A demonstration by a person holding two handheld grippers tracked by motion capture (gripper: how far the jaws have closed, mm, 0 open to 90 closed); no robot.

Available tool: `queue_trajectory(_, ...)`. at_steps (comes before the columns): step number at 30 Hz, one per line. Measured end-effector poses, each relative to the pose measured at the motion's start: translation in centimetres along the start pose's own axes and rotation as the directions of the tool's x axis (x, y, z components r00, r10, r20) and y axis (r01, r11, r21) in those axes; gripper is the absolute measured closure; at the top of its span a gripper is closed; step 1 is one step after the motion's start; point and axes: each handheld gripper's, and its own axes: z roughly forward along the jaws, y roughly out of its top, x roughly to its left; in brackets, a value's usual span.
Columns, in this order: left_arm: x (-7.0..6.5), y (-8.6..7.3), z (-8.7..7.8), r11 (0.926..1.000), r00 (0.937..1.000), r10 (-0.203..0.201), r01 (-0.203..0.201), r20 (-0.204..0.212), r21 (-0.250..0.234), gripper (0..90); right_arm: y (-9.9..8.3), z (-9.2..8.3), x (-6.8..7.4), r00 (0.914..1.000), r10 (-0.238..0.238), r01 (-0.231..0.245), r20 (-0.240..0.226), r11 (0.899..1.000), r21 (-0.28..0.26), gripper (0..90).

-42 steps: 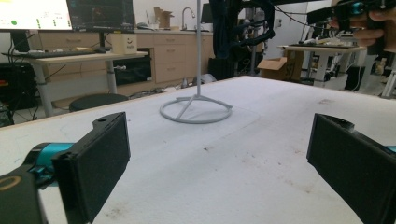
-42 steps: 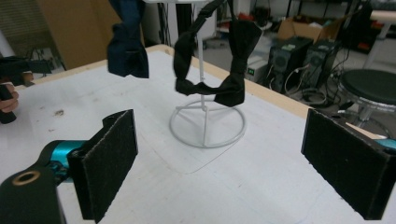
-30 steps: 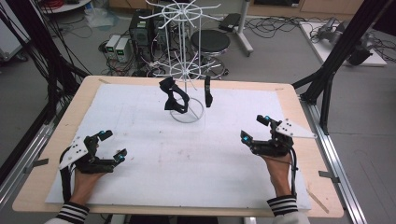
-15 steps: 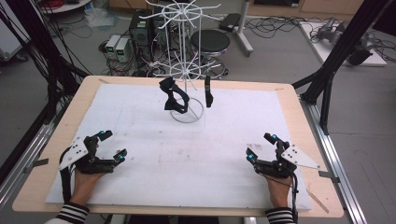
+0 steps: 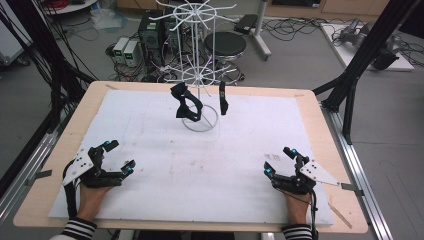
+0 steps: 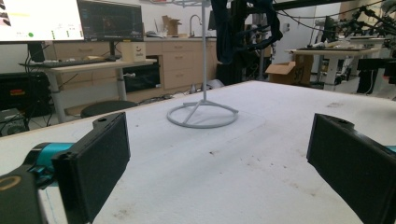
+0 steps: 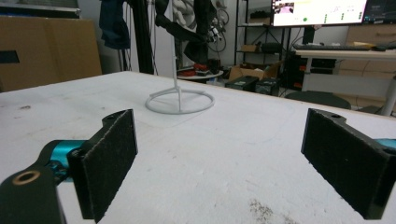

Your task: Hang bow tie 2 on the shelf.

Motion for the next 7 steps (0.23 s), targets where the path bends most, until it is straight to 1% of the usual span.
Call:
queue_trajectory(4, -0.02, -0.02, -0.02, 1.0, 1.0, -0.003, 0.003, -0.004, -0.004, 6.5, -0.02, -0.04, 0.08, 1.0, -0.001, 0.001, 0.004, 1.0, 0.0, 9.9)
queue_trajectory(5, -0.01, -0.02, -0.03, 1.0, 1.0, -0.003, 0.003, -0.004, -0.004, 6.5, -0.03, 0.01, 0.1, 0.9999, -0.012, 0.012, 0.005, 1.0, 0.002, 9.9)
queue_trajectory(7, 0.0, -0.03, -0.05, 1.0, 1.0, -0.005, 0.005, -0.006, -0.005, 6.5, -0.03, 0.02, 0.11, 0.9999, -0.015, 0.015, 0.003, 1.0, 0.001, 9.9)
